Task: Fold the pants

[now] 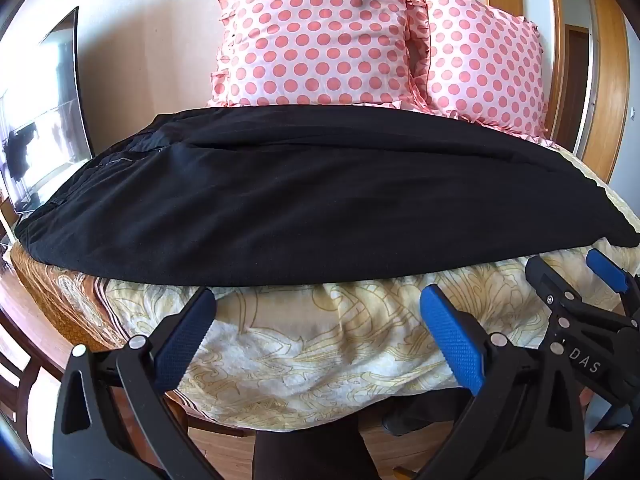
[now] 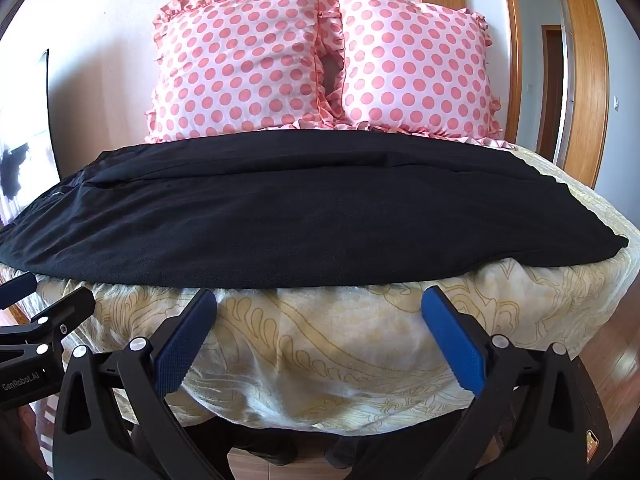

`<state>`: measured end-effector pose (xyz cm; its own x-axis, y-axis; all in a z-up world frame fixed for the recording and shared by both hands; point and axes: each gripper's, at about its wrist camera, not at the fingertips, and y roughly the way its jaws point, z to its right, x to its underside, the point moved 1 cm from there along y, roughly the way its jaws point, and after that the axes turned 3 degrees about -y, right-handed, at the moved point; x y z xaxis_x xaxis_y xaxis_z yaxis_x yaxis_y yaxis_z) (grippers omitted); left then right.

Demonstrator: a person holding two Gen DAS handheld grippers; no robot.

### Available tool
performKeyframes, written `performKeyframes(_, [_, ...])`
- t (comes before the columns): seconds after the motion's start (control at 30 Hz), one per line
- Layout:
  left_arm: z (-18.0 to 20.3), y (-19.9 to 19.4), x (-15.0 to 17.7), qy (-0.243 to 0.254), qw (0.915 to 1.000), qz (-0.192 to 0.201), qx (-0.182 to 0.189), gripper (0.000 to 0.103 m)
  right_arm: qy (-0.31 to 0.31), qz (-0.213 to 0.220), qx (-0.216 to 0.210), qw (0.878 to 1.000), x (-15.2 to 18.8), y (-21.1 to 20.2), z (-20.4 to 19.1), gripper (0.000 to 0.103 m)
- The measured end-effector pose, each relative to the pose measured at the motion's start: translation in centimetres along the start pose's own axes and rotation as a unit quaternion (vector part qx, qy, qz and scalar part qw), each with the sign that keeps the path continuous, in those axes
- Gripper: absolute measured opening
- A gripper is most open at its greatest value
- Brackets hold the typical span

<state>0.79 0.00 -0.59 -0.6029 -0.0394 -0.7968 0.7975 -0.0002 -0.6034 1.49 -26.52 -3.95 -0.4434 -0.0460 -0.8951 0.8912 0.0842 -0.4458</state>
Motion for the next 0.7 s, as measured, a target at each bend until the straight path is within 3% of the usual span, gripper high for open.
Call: performKeyframes(0.7, [0.0, 0.0, 0.0, 0.000, 1.0000, 0.001, 0.000, 0.101, 0.000, 0.001, 0.000, 1.000, 1.1, 0.2, 0.5, 0.102])
